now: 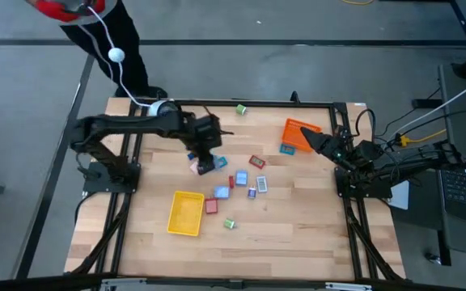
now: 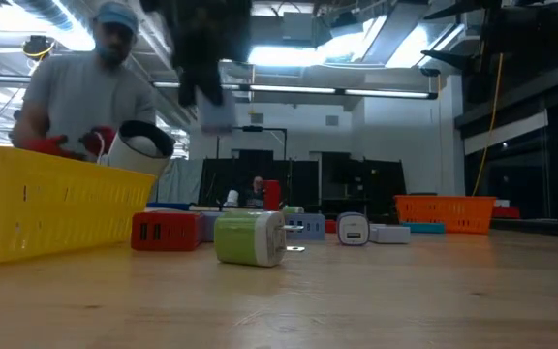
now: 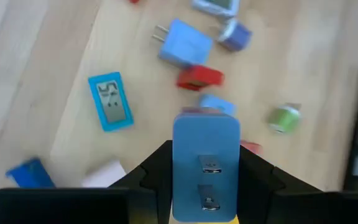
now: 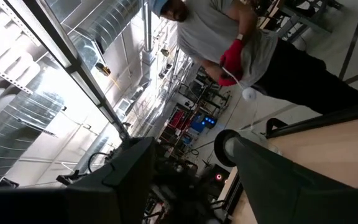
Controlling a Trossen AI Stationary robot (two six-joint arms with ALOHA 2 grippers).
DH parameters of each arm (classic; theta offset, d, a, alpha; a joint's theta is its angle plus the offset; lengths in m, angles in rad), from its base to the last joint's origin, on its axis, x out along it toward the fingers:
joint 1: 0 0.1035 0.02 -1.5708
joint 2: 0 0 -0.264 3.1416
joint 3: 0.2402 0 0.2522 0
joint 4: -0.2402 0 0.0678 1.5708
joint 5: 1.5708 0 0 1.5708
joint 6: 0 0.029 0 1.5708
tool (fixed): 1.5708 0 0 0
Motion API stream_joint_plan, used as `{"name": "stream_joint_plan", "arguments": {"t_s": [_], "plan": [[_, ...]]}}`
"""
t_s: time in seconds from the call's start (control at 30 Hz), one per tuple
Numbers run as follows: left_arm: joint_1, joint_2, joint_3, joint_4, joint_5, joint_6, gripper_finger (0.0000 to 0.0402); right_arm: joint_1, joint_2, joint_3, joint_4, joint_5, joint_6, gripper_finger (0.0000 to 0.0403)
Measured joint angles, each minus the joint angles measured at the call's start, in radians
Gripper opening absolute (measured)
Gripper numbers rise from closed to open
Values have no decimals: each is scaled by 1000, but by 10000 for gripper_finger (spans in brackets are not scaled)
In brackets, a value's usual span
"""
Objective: Pick & Place Office items
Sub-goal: Put the top left light blue charger adapter into the yellow bin
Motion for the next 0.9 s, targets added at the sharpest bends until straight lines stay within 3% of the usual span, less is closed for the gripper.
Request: {"name": "stream_joint_plan", "arguments": {"t_s": [0.13, 0.3, 0.53, 0.63, 0.9], "plan": [[-46, -114, 2, -83, 14, -65, 113, 0, 0, 0, -6, 0, -1, 226], [-173, -155, -24, -218, -93, -97, 113, 0, 0, 0, -7, 4, -1, 226], [-380, -157, -246, -31, -152, -262, 113, 0, 0, 0, -8, 26, 0, 226], [-433, -162, -307, 19, -195, -339, 113, 0, 0, 0, -8, 26, 1, 226], [-511, -161, -423, 71, -317, -369, 113, 0, 0, 0, -7, 34, 4, 226]]}}
